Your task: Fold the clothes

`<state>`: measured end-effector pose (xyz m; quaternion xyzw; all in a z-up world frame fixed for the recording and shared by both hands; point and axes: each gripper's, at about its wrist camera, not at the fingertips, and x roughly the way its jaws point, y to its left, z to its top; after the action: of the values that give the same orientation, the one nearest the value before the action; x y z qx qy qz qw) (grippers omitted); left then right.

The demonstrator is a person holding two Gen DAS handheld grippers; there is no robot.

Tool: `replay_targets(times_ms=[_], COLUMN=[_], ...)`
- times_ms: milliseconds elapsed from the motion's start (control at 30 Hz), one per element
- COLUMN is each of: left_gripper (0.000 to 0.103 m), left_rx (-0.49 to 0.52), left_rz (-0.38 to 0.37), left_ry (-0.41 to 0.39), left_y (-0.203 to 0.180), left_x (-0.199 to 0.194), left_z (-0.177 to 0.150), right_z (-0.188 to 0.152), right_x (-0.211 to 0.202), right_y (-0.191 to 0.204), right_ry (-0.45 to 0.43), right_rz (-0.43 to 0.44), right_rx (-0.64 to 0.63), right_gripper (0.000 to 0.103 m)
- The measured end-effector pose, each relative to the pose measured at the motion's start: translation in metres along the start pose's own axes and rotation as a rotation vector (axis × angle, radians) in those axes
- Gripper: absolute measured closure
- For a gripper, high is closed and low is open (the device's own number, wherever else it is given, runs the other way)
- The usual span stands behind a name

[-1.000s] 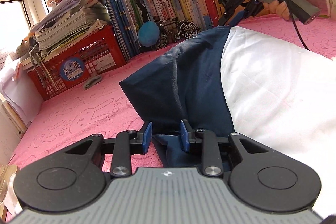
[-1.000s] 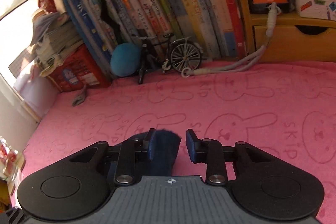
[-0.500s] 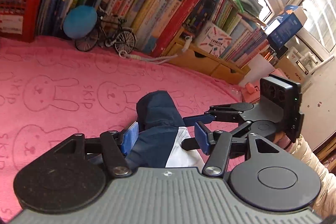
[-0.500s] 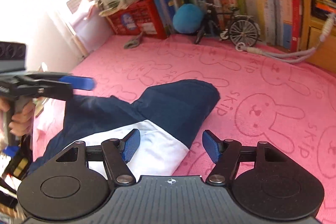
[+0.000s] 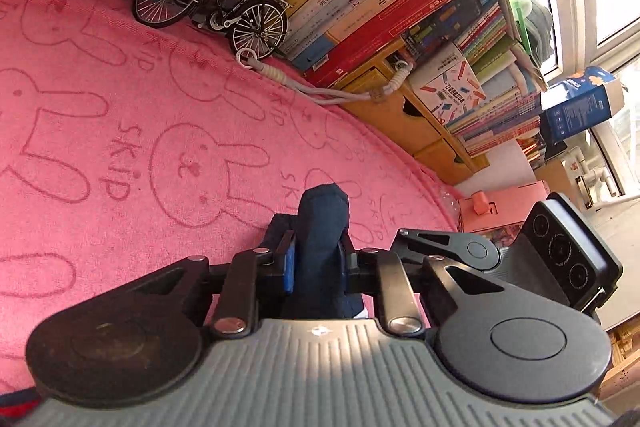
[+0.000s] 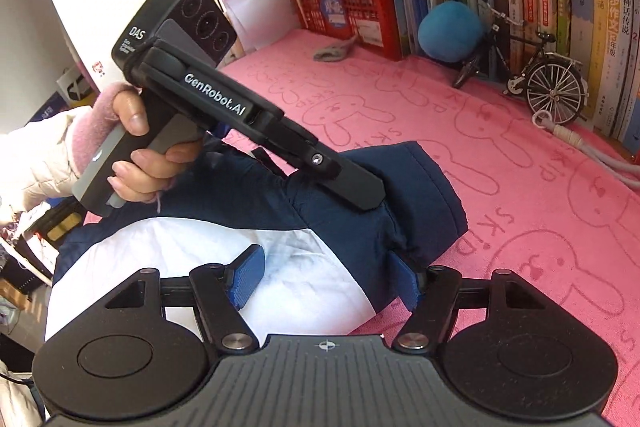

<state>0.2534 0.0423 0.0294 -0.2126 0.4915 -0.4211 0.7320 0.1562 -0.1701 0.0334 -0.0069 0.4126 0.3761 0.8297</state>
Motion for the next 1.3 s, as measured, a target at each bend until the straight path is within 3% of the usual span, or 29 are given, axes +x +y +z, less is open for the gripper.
replay_targets(times_ms=[133, 200, 367, 400, 467, 533, 567, 700, 800, 900, 1000, 1133, 1200, 1300], left_gripper=[0.087, 0.093, 0.090, 0.086, 0.061, 0.045, 0.041, 0.037, 0.036, 0.036, 0.040, 0.075, 0.086, 0.089], left_rx=[-0.012, -0.019, 0.066, 0.083, 0.086, 0.037, 0.000, -0.156, -0.215, -0.208, -0.196, -0.207, -0.197, -0.145], left_rz=[0.035, 0.079, 0.164, 0.167, 0.176, 0.180, 0.180, 0.156, 0.155, 0.123, 0.095, 0.075, 0.046, 0.042], left_ry=[-0.049, -0.099, -0.231, -0.252, -0.304, -0.349, -0.362, -0.361, -0.301, -0.278, -0.293, -0.278, -0.264, -0.251], left_y=[0.004, 0.004, -0.010, -0.012, -0.013, -0.009, -0.007, 0.025, 0.048, 0.061, 0.072, 0.081, 0.082, 0.072], left_x=[0.007, 0.002, -0.063, -0.081, -0.126, -0.165, -0.179, -0.206, -0.195, -0.170, -0.152, -0.141, -0.141, -0.138], left_z=[0.016, 0.023, 0.012, 0.004, -0.025, -0.061, -0.078, -0.130, -0.142, -0.141, -0.130, -0.130, -0.132, -0.122], right_z=[-0.006, -0.007, -0.020, -0.027, -0.040, -0.055, -0.060, -0.069, -0.067, -0.062, -0.056, -0.046, -0.042, -0.042], right_x=[-0.003, -0.003, -0.015, -0.019, -0.025, -0.028, -0.027, -0.016, -0.008, -0.004, 0.003, 0.016, 0.022, 0.015], right_y=[-0.004, -0.008, -0.015, -0.014, -0.011, -0.002, 0.003, 0.015, 0.016, 0.012, 0.004, -0.004, -0.003, -0.006], right_ry=[-0.030, -0.032, -0.054, -0.061, -0.076, -0.096, -0.102, -0.124, -0.164, -0.198, -0.229, -0.271, -0.282, -0.315], right_rz=[0.008, 0.004, 0.011, 0.032, 0.073, 0.105, 0.107, 0.095, 0.087, 0.088, 0.080, 0.077, 0.041, 0.038], right_rx=[0.009, 0.041, 0.171, 0.204, 0.257, 0.278, 0.287, 0.320, 0.348, 0.387, 0.426, 0.469, 0.471, 0.492], right_gripper=[0.030, 0.025, 0.016, 0.013, 0.009, 0.007, 0.006, 0.005, 0.003, 0.003, 0.003, 0.004, 0.026, 0.046])
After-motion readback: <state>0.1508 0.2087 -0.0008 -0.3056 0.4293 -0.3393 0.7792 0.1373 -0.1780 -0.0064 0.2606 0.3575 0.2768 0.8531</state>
